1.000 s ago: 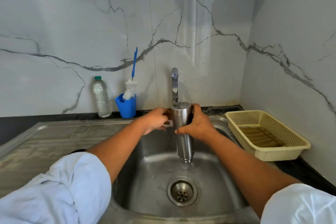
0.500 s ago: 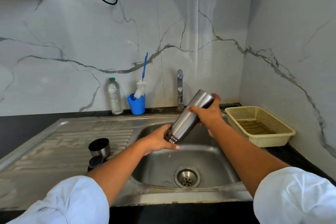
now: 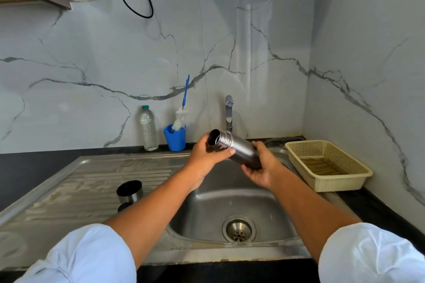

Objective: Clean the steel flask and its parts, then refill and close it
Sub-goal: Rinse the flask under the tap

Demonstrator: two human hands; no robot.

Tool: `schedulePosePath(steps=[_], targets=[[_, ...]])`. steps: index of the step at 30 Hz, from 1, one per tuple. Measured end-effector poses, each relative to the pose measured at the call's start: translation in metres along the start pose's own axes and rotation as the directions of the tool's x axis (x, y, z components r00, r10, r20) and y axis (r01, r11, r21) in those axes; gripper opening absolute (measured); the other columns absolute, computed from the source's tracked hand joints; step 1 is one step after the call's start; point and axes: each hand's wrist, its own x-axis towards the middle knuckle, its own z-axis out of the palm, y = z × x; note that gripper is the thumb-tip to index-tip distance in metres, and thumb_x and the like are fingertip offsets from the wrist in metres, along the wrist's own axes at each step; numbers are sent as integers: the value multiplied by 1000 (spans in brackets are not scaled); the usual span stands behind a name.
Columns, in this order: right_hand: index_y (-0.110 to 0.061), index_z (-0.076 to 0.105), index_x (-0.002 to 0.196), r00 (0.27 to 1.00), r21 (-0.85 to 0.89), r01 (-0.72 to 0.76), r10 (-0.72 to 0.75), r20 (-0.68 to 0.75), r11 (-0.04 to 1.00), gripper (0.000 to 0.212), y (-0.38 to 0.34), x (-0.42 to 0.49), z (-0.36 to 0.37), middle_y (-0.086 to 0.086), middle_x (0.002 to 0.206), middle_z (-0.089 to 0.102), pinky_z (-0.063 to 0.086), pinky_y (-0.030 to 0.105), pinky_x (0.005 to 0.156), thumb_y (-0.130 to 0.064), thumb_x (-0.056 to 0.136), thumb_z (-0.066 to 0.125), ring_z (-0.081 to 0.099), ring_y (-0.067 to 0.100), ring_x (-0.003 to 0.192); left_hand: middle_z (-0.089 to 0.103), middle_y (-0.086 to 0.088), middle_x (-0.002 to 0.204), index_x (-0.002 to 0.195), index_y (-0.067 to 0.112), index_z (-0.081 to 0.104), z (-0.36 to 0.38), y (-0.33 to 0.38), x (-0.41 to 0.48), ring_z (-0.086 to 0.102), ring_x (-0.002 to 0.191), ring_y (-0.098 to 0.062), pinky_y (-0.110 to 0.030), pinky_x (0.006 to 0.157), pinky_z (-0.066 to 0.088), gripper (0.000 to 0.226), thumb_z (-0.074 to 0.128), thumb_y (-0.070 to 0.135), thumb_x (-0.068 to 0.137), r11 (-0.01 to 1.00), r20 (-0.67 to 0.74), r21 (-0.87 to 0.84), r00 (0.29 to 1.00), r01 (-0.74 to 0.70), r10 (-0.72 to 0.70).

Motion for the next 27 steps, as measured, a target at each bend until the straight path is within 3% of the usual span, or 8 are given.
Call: schedulePosePath(steps=[5,8,11,13,15,19,23,27], targets=[[-1,57,125,986,-157,-125,141,90,980,60,11,-1,7,30,117,63,64,33,58,-54,96,60,71,32,85,72,2,114,121,24,62,12,11,-1,67,109,-14,-36,99,54,62,94,13,68,999,-60,29,997,-42,43],[-4,56,115,984,-526,-124,173,45,842,64,14,-5,2,27,113,69,64,37,73,-64,98,49,73,30,79,70,6,116,124,25,59,8,18,2,65,108,-12,-34,96,53,65,94,21,70,997,-124,72,992,-25,34],[-3,64,111,991,-858,75,-134,7,508,47,14,-7,1,16,97,74,62,38,85,-47,102,52,71,23,79,68,6,118,125,25,57,1,19,4,65,110,-14,-37,98,53,67,94,27,70,995,-176,96,984,1,16],[-2,68,117,936,-971,180,-330,121,155,38,10,-5,2,11,101,73,59,34,84,-34,103,54,69,20,85,69,6,116,124,25,59,-3,20,4,65,109,-15,-39,98,54,65,94,30,70,992,-178,129,984,12,11],[-7,73,116,881,-967,210,-400,252,-145,28,8,-8,5,10,112,73,56,37,95,-25,100,61,68,23,102,70,5,114,123,25,61,-7,18,5,67,107,-15,-40,98,55,64,94,33,69,982,-154,187,988,16,13],[-17,78,107,863,-942,278,-383,330,-185,17,12,-12,10,4,109,75,57,36,95,-17,91,74,68,19,100,70,6,113,122,25,62,-11,18,3,67,106,-15,-41,97,57,61,94,36,70,966,-147,257,989,24,15],[-22,63,136,862,-912,326,-319,394,-248,44,22,-23,20,7,133,65,49,38,102,-24,93,69,61,27,122,71,7,111,119,26,63,-16,26,0,68,106,-14,-36,94,57,58,94,35,70,960,-153,279,987,7,37],[-23,59,140,819,-884,421,-334,467,-202,49,23,-36,36,8,135,65,49,35,99,-20,92,67,60,28,122,72,8,110,118,25,66,-33,52,-4,68,103,-12,-33,92,55,56,94,36,70,957,-183,287,979,-34,90]])
